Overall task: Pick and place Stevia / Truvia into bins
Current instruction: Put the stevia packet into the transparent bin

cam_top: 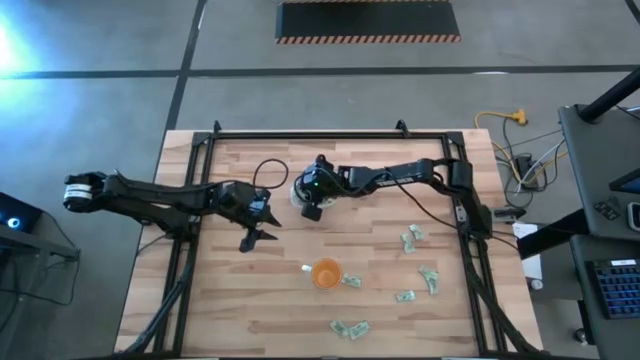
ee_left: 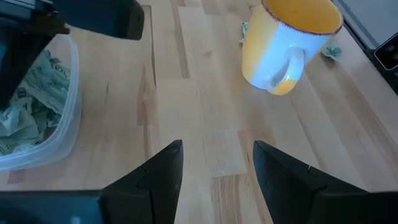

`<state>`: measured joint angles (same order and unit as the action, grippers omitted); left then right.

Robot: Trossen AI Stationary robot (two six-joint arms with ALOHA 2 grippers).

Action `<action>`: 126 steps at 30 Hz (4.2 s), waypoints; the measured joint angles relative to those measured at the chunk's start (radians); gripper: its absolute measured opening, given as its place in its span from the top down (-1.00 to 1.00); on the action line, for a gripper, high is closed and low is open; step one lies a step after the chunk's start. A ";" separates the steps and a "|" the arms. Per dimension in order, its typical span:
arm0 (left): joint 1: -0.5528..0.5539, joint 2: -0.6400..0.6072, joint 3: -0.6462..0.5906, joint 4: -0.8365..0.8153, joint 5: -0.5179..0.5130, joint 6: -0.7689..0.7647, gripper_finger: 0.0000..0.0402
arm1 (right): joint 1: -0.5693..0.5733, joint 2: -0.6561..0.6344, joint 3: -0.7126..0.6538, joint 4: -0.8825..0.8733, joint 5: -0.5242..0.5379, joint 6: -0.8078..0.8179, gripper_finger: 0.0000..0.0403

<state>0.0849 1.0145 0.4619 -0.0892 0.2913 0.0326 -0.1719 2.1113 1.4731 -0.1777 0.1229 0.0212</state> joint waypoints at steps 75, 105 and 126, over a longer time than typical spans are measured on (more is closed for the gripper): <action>0.000 0.000 -0.055 0.055 0.000 -0.002 0.11 | 0.573 -0.742 -0.825 -0.725 0.222 1.283 0.53; -0.079 -0.001 -0.028 0.170 0.026 -0.049 0.11 | 0.573 -0.741 -0.923 -0.619 0.218 1.311 0.70; -0.224 -0.016 0.070 0.149 -0.009 0.114 0.11 | 0.573 -0.751 -0.908 -0.472 0.369 0.945 0.96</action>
<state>-0.1394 0.9987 0.5319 0.0601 0.2822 0.1471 0.4011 1.3604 0.5655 -0.6493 0.4916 0.9663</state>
